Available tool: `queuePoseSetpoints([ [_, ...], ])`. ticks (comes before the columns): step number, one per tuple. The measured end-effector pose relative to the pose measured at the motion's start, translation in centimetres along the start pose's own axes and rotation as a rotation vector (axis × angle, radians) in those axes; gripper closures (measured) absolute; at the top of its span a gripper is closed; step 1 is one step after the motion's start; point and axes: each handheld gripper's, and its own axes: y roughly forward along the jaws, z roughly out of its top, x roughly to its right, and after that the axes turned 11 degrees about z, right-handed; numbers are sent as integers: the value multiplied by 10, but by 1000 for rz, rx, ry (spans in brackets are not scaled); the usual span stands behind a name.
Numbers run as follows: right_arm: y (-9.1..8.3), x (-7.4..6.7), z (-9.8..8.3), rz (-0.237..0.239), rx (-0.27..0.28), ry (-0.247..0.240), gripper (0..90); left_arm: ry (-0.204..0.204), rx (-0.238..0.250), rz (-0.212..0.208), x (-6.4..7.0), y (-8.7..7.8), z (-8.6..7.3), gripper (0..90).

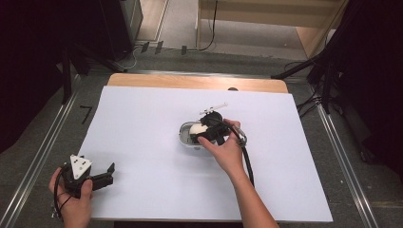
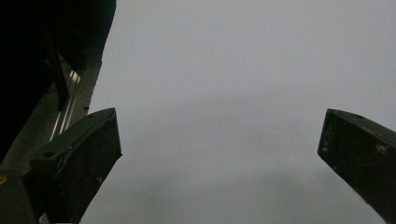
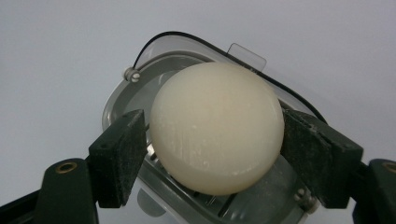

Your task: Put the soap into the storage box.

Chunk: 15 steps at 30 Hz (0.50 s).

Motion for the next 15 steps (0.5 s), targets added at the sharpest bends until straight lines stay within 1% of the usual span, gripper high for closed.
queuePoseSetpoints([
  [8,-6,4,-3,10,13,3,235,-1,0,-1,0,0,0,0],
  [9,-10,6,-4,13,21,6,234,0,0,0,0,0,0,0],
  [15,-17,10,-9,16,29,8,237,0,0,0,0,0,0,0],
])
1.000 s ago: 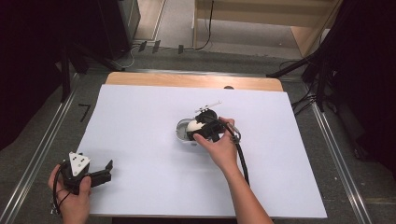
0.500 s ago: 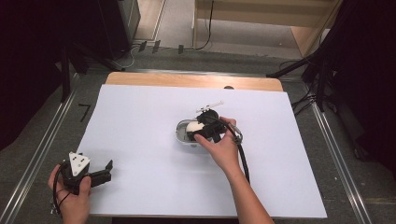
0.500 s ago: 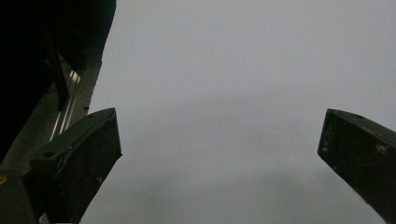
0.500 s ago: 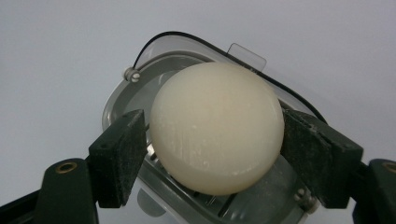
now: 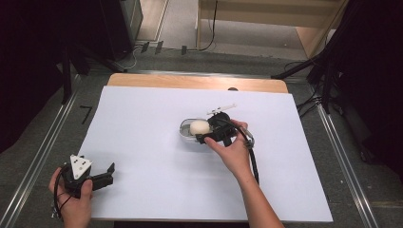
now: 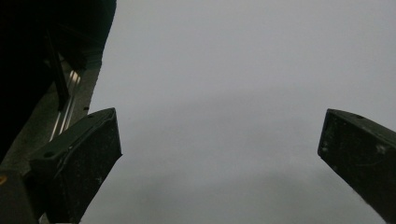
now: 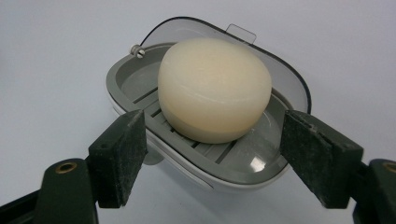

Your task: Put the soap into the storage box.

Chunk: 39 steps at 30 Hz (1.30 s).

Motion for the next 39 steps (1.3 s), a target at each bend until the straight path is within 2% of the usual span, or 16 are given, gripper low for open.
queuePoseSetpoints([
  [17,-24,5,-19,-13,16,-16,235,0,-2,0,0,0,0,0],
  [39,-52,30,-59,-41,49,13,229,1,-3,5,0,0,0,0],
])
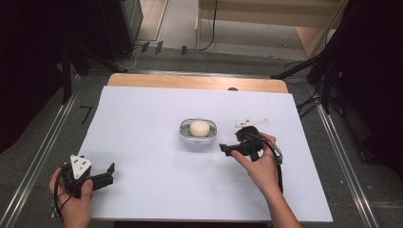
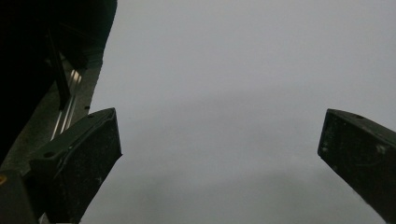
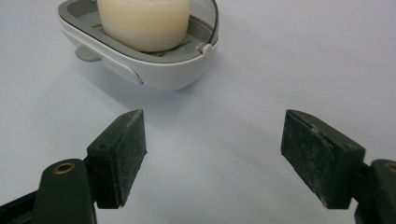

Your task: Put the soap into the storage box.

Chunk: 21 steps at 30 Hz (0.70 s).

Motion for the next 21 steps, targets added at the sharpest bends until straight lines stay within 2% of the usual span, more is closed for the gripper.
queuePoseSetpoints([
  [16,-13,19,-31,-13,30,35,222,1,1,4,0,0,0,0],
  [21,-15,23,-37,-15,39,30,220,0,1,3,0,0,0,0],
])
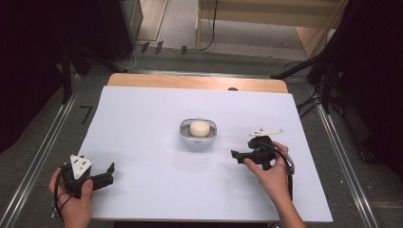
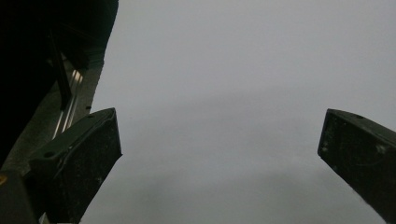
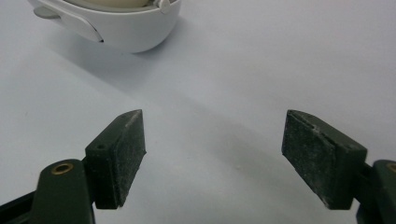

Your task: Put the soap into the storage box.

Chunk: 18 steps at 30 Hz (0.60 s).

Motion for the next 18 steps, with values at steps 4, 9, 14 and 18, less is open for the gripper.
queuePoseSetpoints([
  [4,-3,3,-7,2,7,7,215,-3,2,-6,0,0,0,0],
  [9,-8,5,-19,1,20,-1,195,-13,1,-11,-2,-1,0,0],
  [14,-20,14,-31,-3,56,-1,184,-13,-2,2,-1,0,0,0],
  [18,-28,19,-35,9,74,4,180,-8,-9,13,0,1,0,0],
])
